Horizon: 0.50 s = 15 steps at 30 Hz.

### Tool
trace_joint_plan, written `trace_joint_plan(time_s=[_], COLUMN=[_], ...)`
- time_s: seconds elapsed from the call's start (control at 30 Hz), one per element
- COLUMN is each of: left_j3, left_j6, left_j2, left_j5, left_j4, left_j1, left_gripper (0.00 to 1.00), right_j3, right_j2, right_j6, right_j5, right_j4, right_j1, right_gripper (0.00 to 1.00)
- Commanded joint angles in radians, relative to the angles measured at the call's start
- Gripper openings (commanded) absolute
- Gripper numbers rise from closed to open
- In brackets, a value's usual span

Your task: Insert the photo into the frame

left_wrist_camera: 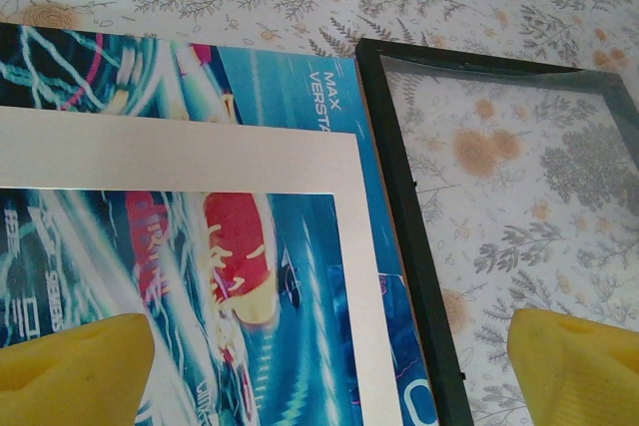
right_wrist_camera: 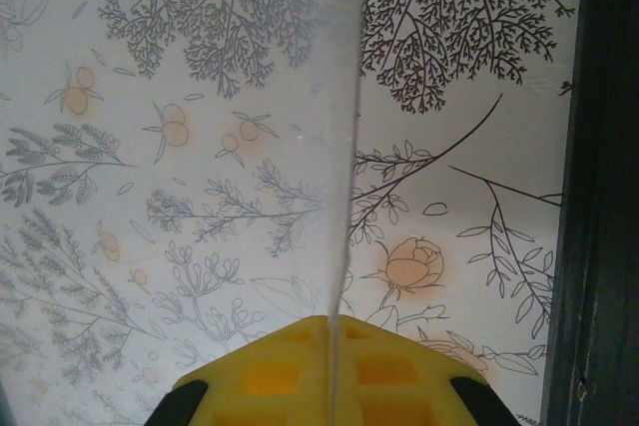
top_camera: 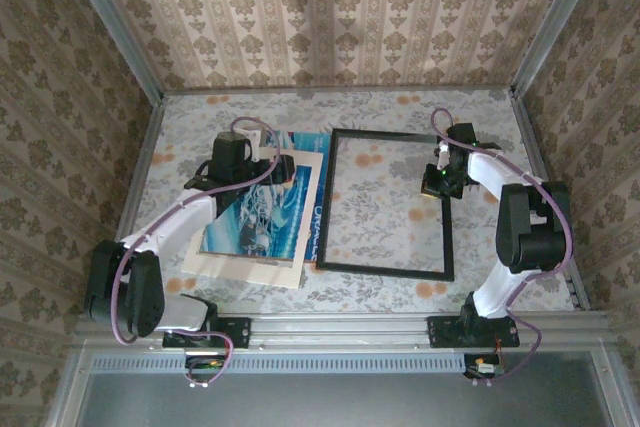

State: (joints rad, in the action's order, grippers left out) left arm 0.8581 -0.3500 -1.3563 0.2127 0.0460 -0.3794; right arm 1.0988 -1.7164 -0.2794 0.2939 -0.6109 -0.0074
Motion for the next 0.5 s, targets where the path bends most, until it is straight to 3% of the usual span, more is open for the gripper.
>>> trace_joint_plan(time_s=[0.0,0.47], left_j3=[0.031,0.025], left_j6=[0.016,0.017], left_j2=[-0.014,-0.013], left_j5=[0.014,0.015], left_j4=[0.009,0.01], left_j1=[-0.006,-0.006], left_gripper=[0.93,0.93], right_j3=[0.013,0.009], right_j2=[-0.011,-0.006], right_j6=[-0.002,-0.006], right_j5=[-0.011,-0.018], right_j4=[-0.043,-0.053], right_j1=[0.007,0.011], right_gripper=[0.0,0.0])
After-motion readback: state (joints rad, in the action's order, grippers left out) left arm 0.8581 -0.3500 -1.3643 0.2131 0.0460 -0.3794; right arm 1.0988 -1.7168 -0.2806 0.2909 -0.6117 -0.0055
